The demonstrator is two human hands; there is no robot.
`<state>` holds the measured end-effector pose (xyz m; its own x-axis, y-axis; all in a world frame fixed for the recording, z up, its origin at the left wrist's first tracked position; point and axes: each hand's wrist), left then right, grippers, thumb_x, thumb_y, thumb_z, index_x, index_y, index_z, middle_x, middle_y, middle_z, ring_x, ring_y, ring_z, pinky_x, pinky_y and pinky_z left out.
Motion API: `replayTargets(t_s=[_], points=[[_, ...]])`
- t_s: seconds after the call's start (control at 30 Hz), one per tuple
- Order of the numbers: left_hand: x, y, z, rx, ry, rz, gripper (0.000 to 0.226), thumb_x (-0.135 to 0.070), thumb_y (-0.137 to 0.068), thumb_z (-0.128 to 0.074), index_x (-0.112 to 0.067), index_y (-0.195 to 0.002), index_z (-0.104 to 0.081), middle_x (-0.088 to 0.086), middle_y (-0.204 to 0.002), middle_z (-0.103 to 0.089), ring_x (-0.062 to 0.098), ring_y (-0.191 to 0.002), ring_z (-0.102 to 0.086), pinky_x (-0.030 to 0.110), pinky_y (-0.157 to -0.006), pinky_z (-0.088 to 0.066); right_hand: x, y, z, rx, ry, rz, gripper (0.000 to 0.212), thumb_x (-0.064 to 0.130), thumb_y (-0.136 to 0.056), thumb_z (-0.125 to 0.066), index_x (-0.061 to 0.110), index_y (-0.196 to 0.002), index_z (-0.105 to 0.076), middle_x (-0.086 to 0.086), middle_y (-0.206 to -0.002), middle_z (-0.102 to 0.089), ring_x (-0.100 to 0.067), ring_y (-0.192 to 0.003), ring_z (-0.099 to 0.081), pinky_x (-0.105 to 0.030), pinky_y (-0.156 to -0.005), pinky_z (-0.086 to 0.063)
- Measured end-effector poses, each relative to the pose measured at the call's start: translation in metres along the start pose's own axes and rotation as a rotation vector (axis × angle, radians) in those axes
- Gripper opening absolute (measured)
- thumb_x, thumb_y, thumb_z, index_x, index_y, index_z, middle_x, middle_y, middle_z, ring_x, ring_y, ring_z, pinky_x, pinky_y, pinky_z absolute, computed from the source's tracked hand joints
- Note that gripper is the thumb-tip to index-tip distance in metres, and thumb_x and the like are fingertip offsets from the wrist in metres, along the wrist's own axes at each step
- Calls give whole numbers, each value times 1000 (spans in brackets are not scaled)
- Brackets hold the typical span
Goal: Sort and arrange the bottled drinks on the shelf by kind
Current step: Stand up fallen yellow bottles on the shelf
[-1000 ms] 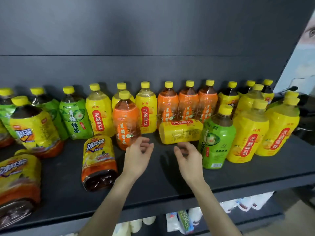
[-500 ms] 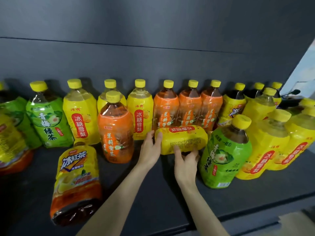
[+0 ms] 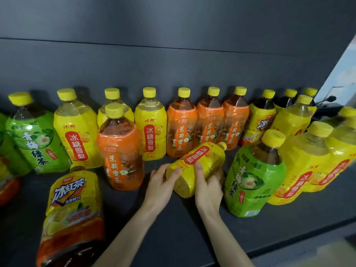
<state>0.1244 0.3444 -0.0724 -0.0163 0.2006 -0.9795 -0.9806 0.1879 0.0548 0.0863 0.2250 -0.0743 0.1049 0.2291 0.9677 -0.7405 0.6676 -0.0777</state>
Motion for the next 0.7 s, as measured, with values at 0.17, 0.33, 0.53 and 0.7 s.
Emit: replayTargets(t_s=[0.17,0.33,0.53,0.7], points=[[-4,22,9,14,10,-91,49,-35,-87,-63,-19,-132,-54,1,-123,-51,3,-101,-56,5,-77,-45,-4,7,5,34,-105,81,81,61,-75,-51,23,-144,-34,-2,-134,-53,-24,-124,-51,-49,-106,-39],[1,35,24,50,162,-161,50,-14,-84,-66,-14,-132,-52,6,-126,-56,12,-111,-61,26,-94,-51,-3,11,5,166,-198,239,85,56,-80,-58,26,-151,-21,4,-138,-50,-10,-123,-52,-44,-102,-46],[9,29,30,29,111,-193,50,-7,-84,-67,-23,-127,-50,-10,-119,-62,3,-112,-60,16,-88,-50,1,4,3,384,-255,313,80,28,-89,-61,32,-153,-12,10,-140,-53,-12,-126,-53,-48,-103,-46],[15,21,28,-34,11,-168,43,-4,-81,-72,-32,-107,-52,-13,-108,-63,11,-112,-60,29,-98,-49,12,-6,1,465,-140,430,75,15,-93,-59,31,-151,-15,-2,-150,-41,-19,-134,-45,-51,-106,-42]])
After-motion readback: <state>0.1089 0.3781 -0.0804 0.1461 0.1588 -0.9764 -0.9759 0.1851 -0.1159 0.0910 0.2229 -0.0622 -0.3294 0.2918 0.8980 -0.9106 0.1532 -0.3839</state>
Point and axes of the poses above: each hand's wrist, its own y-axis away from the middle knuckle, its own z-axis out of the back of the hand, x = y × z
